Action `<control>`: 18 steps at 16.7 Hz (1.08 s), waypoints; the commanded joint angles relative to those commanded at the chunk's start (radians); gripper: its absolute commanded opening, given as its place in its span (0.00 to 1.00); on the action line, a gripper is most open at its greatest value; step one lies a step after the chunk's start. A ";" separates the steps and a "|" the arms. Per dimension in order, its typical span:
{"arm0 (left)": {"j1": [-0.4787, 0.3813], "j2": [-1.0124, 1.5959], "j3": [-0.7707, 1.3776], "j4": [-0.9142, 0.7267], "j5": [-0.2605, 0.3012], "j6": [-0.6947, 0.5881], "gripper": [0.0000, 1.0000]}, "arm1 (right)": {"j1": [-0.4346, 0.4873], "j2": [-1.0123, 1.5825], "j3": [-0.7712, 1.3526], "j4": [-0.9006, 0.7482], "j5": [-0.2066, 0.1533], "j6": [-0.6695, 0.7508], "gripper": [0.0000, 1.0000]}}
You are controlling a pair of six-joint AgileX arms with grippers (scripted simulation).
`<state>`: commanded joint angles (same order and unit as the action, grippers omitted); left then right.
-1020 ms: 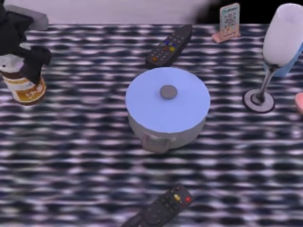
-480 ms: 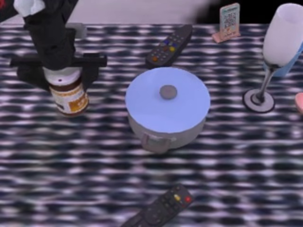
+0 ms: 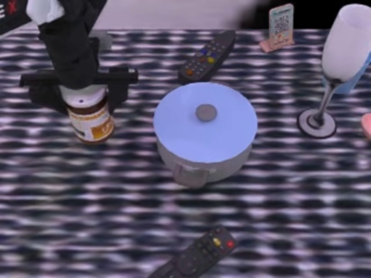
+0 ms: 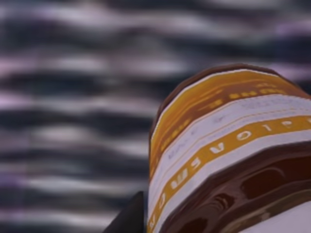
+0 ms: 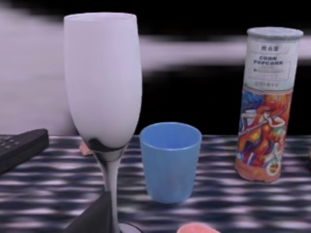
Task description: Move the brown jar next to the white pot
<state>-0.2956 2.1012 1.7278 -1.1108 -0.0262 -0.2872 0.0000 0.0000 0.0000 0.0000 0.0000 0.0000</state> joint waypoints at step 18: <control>-0.001 0.061 -0.112 0.168 0.000 0.002 0.53 | 0.000 0.000 0.000 0.000 0.000 0.000 1.00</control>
<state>-0.2965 2.1621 1.6156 -0.9424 -0.0266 -0.2852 0.0000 0.0000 0.0000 0.0000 0.0000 0.0000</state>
